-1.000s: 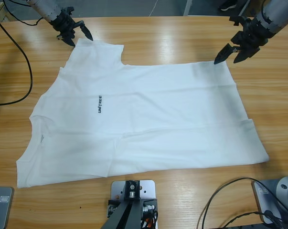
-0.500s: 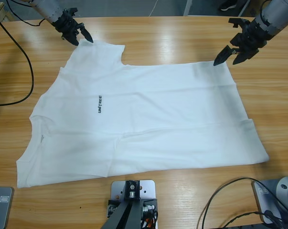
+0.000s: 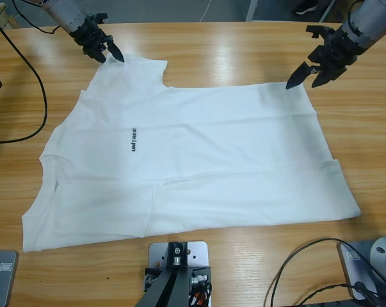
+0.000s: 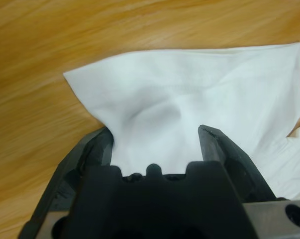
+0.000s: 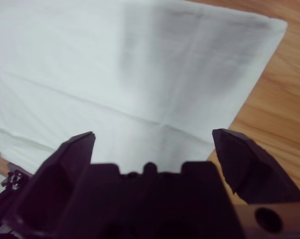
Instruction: Fold clothes
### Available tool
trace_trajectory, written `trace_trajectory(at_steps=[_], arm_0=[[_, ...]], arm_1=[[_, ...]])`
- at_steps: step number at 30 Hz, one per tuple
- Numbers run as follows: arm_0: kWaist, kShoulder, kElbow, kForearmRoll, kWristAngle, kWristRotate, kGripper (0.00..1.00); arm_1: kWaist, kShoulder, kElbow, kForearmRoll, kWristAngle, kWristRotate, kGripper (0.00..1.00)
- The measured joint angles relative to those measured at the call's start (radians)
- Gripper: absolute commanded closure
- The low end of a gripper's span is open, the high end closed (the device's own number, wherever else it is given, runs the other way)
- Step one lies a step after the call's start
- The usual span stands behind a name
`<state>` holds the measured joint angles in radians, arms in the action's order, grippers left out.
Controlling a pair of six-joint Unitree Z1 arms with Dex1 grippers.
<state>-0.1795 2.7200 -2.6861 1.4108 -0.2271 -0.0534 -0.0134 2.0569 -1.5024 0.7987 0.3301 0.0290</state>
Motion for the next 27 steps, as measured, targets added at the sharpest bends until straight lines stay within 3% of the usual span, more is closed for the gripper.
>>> trace_trajectory(at_steps=[15, 16, 17, 20, 22, 27], arm_0=[[-0.022, -0.002, -0.008, 0.006, 0.133, -0.141, 0.994], [-0.022, -0.002, -0.008, 0.006, 0.132, -0.15, 0.887], [-0.021, -0.002, -0.008, 0.006, 0.131, -0.155, 0.842], [-0.02, -0.002, -0.009, 0.006, 0.12, -0.166, 0.882], [-0.015, -0.001, -0.009, 0.006, 0.108, -0.169, 0.994], [0.005, 0.0, -0.009, 0.006, 0.043, -0.19, 1.0]], arm_1=[[0.0, 0.002, 0.051, -0.018, 0.0, 0.0, 0.064], [0.0, 0.002, 0.055, -0.019, 0.0, 0.0, 0.064], [0.0, 0.002, 0.058, -0.02, 0.0, 0.0, 0.064], [0.0, 0.002, 0.062, -0.023, 0.0, 0.0, 0.064], [0.0, 0.002, 0.062, -0.025, 0.0, 0.0, 0.064], [0.0, 0.002, 0.062, -0.027, 0.0, 0.0, 0.064]])
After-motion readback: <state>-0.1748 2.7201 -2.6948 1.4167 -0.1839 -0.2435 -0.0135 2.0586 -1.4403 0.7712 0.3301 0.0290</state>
